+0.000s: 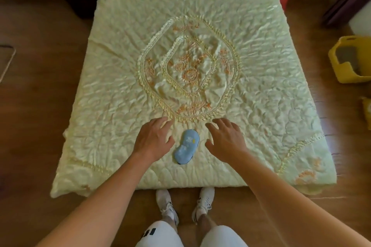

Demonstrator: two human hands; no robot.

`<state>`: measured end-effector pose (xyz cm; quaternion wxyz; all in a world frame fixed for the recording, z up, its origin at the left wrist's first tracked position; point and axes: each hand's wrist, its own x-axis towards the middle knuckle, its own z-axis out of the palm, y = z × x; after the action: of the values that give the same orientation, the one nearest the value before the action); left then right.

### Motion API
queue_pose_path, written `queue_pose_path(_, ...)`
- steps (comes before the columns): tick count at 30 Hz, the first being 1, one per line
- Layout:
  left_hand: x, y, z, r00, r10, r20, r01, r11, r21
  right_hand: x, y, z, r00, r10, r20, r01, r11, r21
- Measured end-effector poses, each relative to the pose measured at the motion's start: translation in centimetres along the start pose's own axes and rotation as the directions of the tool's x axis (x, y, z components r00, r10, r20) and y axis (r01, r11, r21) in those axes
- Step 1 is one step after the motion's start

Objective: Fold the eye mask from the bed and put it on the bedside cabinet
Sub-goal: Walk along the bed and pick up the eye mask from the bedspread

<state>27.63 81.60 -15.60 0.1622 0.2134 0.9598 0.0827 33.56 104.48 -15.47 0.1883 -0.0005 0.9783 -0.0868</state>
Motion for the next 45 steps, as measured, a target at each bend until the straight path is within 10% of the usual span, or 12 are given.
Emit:
queue_pose_path(16, 8.9, -5.4, 22.6, 0.938, 0.095, 0.334, -0.096, 0.995, -0.015, 8.1, -0.3, 26.8, 0.964, -0.189, 0.186, 0.199, 0.979, -0.037)
queue_pose_path(27, 13.9, -7.4, 31.6, 0.813, 0.393, 0.429, -0.467, 0.881, 0.079, 10.5, -1.6, 35.9, 0.968, -0.237, 0.076, 0.242, 0.969, -0.054)
queue_pose_path(33, 14.1, -8.4, 32.9, 0.818, 0.418, 0.395, -0.475, 0.878, 0.055, 10.8, -2.3, 38.2, 0.934, -0.268, -0.238, 0.258, 0.963, -0.075)
queue_pose_path(42, 12.3, -7.5, 29.9, 0.732, 0.372, 0.571, -0.385, 0.917, -0.104, 9.6, -1.6, 32.0, 0.985, 0.014, -0.172, 0.089, 0.814, 0.574)
queue_pose_path(45, 10.6, -6.9, 26.9, 0.726, 0.322, 0.607, -0.017, 0.892, -0.452, 9.0, -1.7, 26.9, 0.989, 0.149, -0.023, -0.081, 0.653, 0.753)
